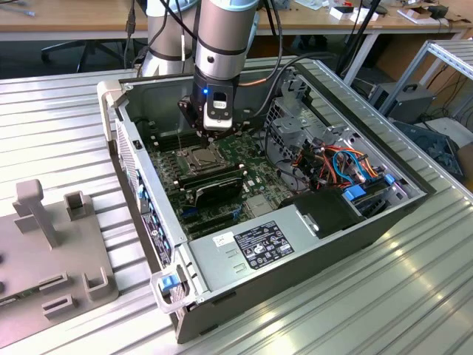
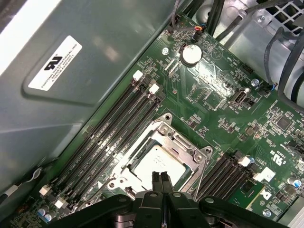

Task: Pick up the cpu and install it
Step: 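Install the first cpu locking lever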

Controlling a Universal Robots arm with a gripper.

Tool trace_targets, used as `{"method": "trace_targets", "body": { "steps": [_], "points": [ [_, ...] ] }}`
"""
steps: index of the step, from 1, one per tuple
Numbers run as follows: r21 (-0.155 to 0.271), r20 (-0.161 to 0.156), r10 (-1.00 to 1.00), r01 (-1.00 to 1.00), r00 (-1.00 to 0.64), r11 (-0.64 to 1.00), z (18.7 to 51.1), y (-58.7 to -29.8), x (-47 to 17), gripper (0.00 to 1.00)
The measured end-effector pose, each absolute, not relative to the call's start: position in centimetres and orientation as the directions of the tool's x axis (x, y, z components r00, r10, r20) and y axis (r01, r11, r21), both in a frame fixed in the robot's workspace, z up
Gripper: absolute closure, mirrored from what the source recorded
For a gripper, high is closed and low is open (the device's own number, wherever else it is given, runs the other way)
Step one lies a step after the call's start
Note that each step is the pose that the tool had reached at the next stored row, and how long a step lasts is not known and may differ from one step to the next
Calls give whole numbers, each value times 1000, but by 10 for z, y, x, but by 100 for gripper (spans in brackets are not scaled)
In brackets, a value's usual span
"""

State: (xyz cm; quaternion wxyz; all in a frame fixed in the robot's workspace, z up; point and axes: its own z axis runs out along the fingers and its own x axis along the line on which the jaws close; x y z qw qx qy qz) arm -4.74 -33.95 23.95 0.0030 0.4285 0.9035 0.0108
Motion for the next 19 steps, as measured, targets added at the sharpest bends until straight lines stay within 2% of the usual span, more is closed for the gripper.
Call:
{"method": "trace_targets", "body": {
  "steps": [19],
  "points": [
    [22, 4, 769, 769, -639, 639, 239, -340, -47, 89]
  ]
}}
